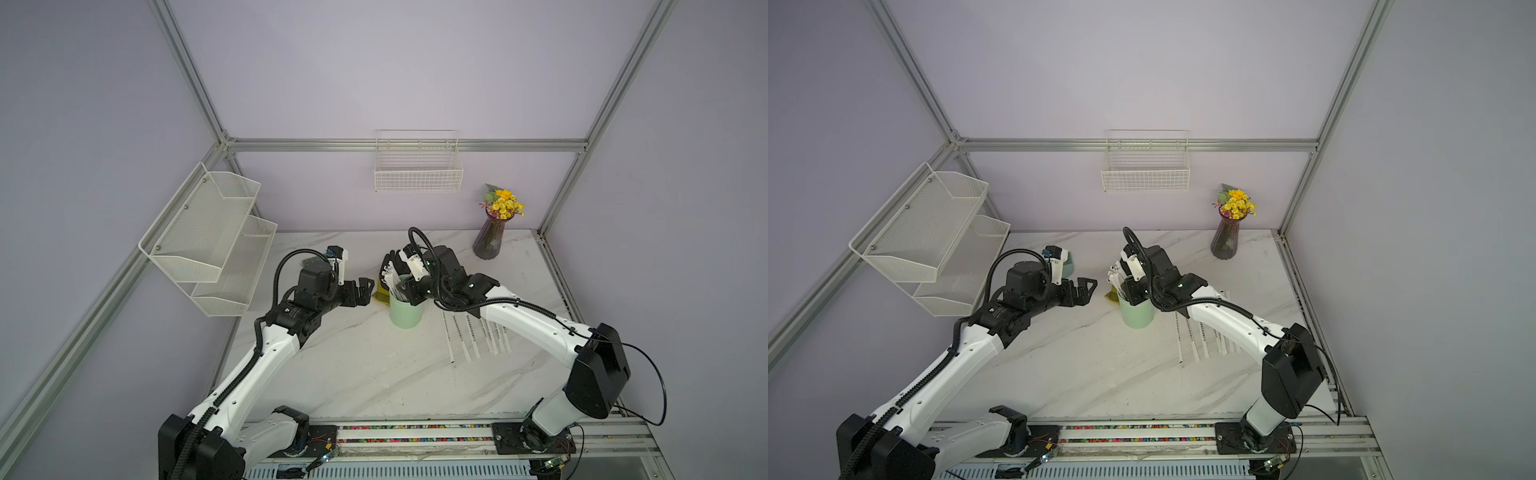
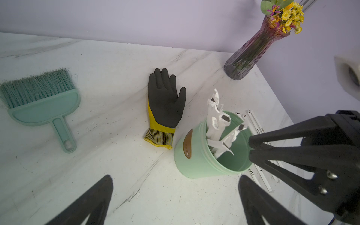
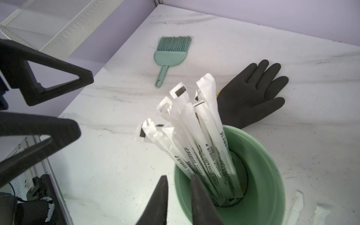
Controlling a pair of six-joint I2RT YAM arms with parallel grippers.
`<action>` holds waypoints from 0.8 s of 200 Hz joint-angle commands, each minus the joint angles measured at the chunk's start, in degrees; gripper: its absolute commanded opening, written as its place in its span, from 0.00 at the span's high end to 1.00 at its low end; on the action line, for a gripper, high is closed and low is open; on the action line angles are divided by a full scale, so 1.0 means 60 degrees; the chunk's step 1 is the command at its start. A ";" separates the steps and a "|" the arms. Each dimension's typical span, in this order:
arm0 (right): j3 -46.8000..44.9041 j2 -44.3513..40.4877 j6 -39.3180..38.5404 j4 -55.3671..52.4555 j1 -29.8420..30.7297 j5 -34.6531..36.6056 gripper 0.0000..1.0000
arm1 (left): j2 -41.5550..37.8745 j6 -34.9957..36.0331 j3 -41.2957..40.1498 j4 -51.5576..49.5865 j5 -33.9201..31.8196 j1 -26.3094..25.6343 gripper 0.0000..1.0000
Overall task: Take the straws out of the storage container
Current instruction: Pick up the straw from the container.
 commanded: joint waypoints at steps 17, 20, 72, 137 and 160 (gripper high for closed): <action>0.0419 0.0334 0.0082 0.0297 0.0122 0.0014 0.76 | -0.0154 -0.0021 0.0106 0.0177 0.0067 -0.0031 0.00; 0.0436 0.0353 0.0094 0.0311 0.0130 0.0016 0.76 | -0.0155 -0.0020 0.0102 0.0177 0.0067 -0.0027 0.00; 0.0567 0.0664 0.0168 0.0492 0.0122 0.0042 0.78 | -0.0176 0.0023 0.0076 0.0169 0.0094 -0.0027 0.00; 0.0884 0.0991 0.0205 0.0525 0.0122 0.0103 0.83 | -0.0190 0.0048 0.0058 0.0192 0.0142 -0.0027 0.00; 0.0930 0.1031 0.0206 0.0519 0.0122 0.0129 0.87 | -0.0162 0.0053 0.0058 0.0192 0.0164 -0.0034 0.00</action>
